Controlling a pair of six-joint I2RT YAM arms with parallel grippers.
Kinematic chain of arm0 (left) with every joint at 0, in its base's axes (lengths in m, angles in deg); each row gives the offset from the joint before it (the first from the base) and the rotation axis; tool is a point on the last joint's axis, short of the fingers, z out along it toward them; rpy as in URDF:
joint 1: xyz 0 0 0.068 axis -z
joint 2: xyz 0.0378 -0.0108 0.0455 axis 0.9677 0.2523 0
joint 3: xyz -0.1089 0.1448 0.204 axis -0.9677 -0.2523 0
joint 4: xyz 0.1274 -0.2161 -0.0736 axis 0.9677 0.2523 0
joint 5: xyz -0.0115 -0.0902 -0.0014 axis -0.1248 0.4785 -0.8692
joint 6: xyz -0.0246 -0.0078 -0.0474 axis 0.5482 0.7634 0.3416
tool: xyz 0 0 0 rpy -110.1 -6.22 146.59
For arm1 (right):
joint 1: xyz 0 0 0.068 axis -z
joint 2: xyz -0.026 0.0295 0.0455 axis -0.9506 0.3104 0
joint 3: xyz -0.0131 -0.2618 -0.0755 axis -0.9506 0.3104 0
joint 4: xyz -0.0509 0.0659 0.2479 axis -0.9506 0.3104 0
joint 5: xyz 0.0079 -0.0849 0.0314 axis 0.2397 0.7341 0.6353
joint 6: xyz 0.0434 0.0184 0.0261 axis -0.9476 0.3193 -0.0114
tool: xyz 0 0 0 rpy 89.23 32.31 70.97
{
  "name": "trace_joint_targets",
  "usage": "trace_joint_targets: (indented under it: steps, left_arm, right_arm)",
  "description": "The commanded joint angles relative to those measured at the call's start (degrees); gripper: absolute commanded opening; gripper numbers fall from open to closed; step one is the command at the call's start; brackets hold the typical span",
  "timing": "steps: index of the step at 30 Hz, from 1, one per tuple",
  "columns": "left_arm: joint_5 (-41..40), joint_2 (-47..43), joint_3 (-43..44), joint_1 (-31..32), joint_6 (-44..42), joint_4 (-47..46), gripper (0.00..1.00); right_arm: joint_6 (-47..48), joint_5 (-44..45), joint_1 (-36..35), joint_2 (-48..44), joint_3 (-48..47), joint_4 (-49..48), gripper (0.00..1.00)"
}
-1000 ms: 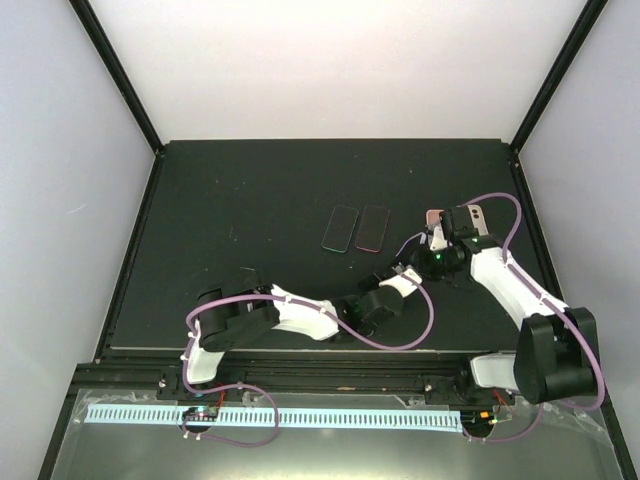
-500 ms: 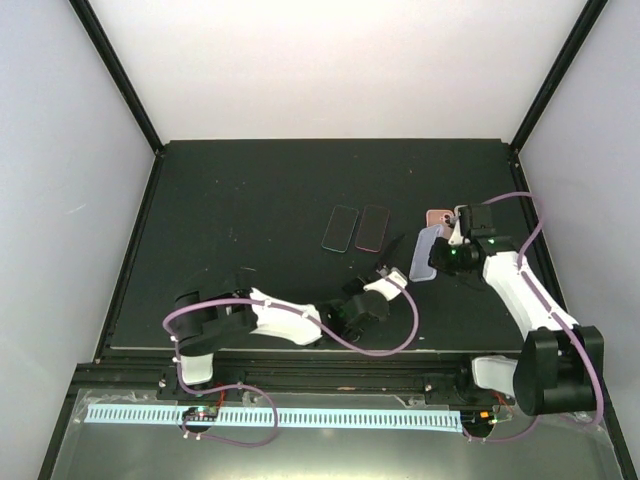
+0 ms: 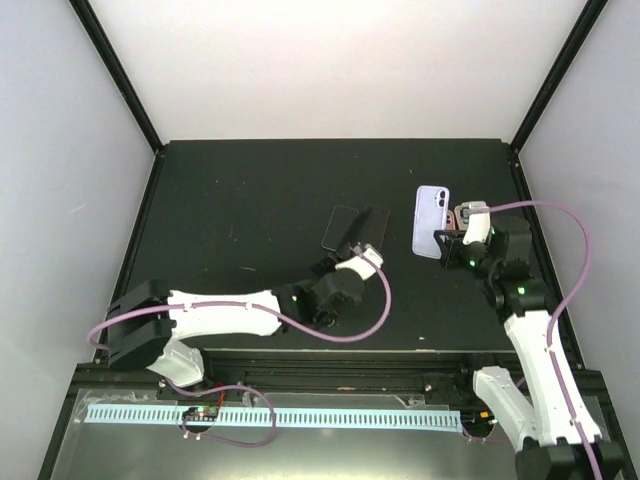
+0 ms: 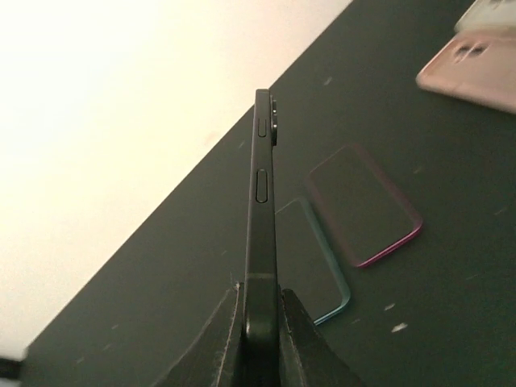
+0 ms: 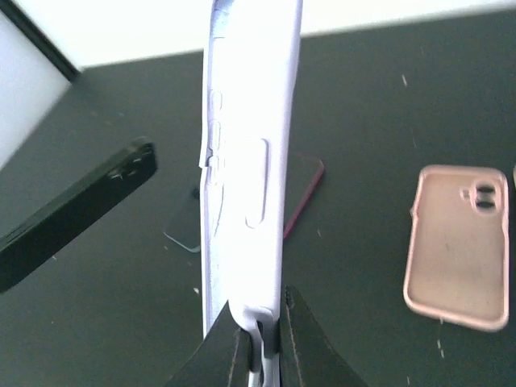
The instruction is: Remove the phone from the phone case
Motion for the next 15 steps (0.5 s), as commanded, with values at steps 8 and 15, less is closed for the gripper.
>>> trace_joint_targets:
  steps: [8, 15]
  left_arm:
    - [-3.9, 2.7, 6.5, -14.9, -10.2, 18.1, 0.02]
    - [-4.7, 9.1, 3.7, -17.3, -21.8, 6.2, 0.02]
  right_arm:
    - [6.5, -3.7, 0.3, -10.1, 6.0, -11.7, 0.01]
    - [6.3, -1.6, 0.3, -12.8, 7.0, -12.3, 0.01]
